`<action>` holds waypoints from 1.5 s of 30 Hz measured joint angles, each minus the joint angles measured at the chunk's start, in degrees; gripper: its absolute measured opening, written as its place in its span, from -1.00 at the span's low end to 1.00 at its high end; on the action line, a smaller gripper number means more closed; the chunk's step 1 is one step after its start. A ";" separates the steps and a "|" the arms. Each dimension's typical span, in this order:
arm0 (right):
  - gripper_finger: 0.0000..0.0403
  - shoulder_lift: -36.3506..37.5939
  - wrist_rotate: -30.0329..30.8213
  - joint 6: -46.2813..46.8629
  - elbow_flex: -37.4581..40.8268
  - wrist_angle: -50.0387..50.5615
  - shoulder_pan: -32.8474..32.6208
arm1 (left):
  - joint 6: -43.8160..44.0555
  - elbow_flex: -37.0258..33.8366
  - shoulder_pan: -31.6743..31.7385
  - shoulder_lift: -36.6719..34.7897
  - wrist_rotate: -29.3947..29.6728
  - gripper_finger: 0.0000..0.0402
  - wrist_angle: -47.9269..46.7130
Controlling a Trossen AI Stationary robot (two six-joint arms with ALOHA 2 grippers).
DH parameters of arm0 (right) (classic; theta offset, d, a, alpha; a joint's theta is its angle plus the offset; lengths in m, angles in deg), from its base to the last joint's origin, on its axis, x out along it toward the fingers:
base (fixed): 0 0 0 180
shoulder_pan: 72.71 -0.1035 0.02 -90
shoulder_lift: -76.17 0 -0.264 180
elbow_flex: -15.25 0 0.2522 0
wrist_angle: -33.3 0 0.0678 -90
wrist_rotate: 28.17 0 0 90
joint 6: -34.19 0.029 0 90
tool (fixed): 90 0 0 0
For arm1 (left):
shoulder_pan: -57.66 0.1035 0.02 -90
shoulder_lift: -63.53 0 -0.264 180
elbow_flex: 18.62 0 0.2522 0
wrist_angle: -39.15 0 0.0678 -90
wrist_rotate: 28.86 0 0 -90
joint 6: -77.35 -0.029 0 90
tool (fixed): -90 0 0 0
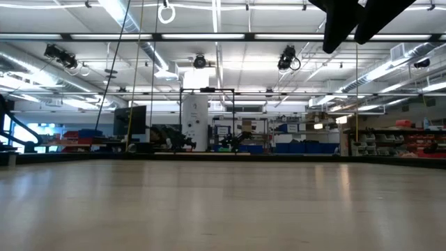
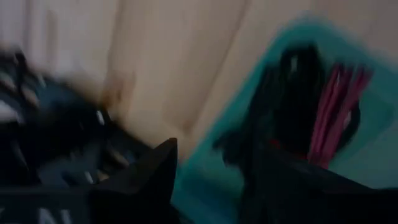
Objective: Pick and place USB-C Cables
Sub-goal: Move the green bin to the center of the table
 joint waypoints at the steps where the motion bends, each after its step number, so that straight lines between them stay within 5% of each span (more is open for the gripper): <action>1: 0.17 0.00 0.36 0.13 0.00 -0.08 -0.02 | -2.40 0.25 1.13 0.00 2.25 0.09 0.26; 9: 0.09 0.76 5.20 3.67 0.00 -0.48 -0.07 | -25.04 2.10 7.79 -0.04 39.64 0.02 12.62; 15: -0.01 2.33 15.18 12.03 -0.04 4.34 1.10 | -38.46 2.12 15.34 -0.07 49.40 -0.01 21.94; 18: -0.03 2.58 17.99 13.55 -0.04 6.01 3.22 | -47.94 2.08 20.77 -0.07 46.70 -0.08 28.79; 29: -0.09 2.19 15.70 1.87 1.59 14.52 15.16 | -66.98 1.94 45.21 -0.07 22.04 -0.66 39.65; 33: -0.39 1.99 5.36 -2.86 3.25 11.60 19.53 | -69.83 1.94 49.69 -0.07 17.37 -0.95 42.24; 37: -0.91 1.99 2.54 -6.25 4.17 9.99 23.02 | -71.52 1.94 51.87 -0.07 13.45 -0.97 42.34; 45: -0.98 3.15 2.10 -11.43 4.07 5.86 27.87 | -75.48 1.86 55.25 -2.92 10.69 -0.99 43.87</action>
